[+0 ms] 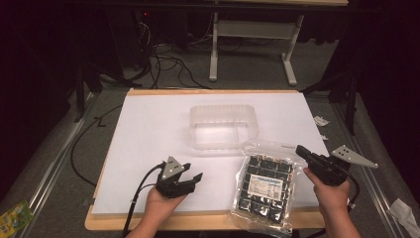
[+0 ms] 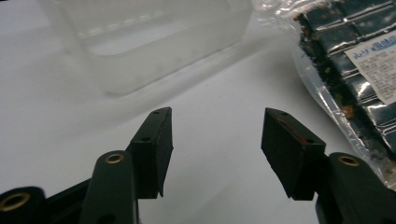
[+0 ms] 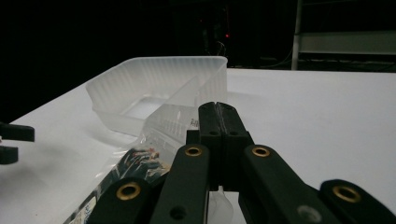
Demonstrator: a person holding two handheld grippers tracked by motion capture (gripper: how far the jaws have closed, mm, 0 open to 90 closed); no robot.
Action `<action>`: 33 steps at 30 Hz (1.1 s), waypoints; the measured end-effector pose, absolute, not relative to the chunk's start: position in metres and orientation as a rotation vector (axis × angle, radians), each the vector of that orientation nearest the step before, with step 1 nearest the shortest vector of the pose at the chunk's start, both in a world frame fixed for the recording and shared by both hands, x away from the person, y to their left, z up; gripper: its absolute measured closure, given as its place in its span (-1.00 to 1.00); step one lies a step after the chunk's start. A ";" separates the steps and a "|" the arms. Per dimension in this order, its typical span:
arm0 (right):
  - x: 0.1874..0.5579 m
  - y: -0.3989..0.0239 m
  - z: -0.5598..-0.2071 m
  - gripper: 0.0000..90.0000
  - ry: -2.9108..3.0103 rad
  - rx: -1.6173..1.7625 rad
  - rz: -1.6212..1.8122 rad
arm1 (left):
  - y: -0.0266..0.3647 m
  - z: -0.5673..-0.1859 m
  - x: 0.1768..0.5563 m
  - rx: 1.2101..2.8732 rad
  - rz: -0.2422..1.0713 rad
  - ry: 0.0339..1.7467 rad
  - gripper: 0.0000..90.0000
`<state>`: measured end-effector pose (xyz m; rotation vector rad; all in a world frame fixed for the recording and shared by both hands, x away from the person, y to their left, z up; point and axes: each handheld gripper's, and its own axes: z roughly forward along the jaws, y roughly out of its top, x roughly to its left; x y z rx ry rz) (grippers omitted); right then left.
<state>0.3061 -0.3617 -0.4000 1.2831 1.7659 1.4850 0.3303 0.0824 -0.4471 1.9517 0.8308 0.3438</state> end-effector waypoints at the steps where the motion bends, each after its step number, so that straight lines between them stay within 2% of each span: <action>1: 0.306 -0.359 -0.397 1.00 1.766 1.265 1.489 | 0.074 -0.448 0.331 1.965 0.333 0.811 0.01; 10: 0.308 -0.356 -0.392 1.00 1.763 1.239 1.508 | 0.013 -0.451 0.345 1.935 0.196 0.733 0.21; 14: 0.308 -0.356 -0.393 1.00 1.762 1.240 1.512 | -0.009 -0.459 0.359 1.906 0.111 0.763 0.34; 20: 0.308 -0.356 -0.393 1.00 1.761 1.240 1.522 | -0.022 -0.469 0.376 1.868 -0.032 0.834 0.42; 24: 0.309 -0.355 -0.393 1.00 1.761 1.241 1.524 | -0.024 -0.473 0.379 1.838 -0.118 0.837 0.71; 28: 0.308 -0.355 -0.393 1.00 1.756 1.239 1.528 | -0.025 -0.472 0.378 1.840 -0.099 0.843 0.99; 33: 0.308 -0.355 -0.392 1.00 1.748 1.238 1.535 | -0.024 -0.465 0.370 1.850 -0.022 0.819 1.00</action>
